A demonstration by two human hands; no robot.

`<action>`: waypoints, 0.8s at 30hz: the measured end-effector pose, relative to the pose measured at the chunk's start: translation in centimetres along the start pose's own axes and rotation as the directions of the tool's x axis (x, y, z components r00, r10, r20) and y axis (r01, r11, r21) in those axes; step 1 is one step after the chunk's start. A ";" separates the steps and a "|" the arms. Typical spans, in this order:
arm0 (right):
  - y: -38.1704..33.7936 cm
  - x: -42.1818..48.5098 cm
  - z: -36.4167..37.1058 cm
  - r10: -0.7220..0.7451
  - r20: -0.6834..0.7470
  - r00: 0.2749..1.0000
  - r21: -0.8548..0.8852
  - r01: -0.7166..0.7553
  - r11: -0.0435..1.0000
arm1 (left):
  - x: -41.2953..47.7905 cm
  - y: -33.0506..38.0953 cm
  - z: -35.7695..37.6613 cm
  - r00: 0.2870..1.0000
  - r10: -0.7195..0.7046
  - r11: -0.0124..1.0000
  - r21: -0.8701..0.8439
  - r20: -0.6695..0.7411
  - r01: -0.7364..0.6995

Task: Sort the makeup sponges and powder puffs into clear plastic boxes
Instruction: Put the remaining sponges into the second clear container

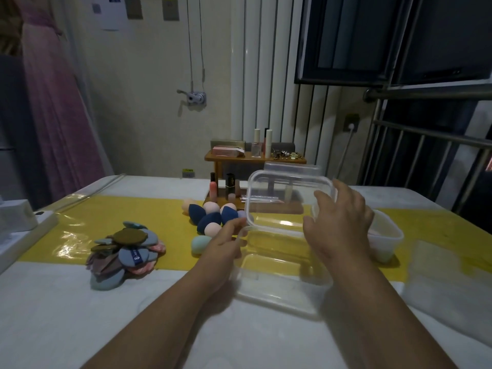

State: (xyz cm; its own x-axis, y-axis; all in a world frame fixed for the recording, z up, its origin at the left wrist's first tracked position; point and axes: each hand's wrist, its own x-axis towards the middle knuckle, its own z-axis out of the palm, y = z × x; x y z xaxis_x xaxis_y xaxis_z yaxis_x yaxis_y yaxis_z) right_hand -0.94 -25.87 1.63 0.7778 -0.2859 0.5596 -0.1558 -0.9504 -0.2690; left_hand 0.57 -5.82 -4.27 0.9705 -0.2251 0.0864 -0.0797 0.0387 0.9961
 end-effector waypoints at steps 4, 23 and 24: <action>-0.6 -0.6 -0.7 -0.024 -0.107 0.994 0.016 0.026 1.000 | 0.1 0.1 0.0 0.998 0.019 1.000 0.020 0.063 -0.020; -2.5 -1.6 2.2 -0.323 0.431 0.842 0.068 0.326 0.943 | 0.7 0.0 -0.8 0.956 0.236 0.913 0.376 -0.173 -0.158; -2.4 -1.6 2.3 -0.325 0.432 0.841 0.074 0.326 0.943 | 1.0 0.1 -1.3 0.928 0.277 0.870 0.475 -0.251 -0.131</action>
State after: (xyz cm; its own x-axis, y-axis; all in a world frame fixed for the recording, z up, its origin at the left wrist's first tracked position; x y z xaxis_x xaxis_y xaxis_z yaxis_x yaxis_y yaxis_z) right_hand -0.40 -22.85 -0.37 0.9682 0.1209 0.2192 0.1516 -0.9799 -0.1293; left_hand 1.80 -4.76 -4.14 0.9352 0.0459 0.3513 -0.3051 -0.3995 0.8645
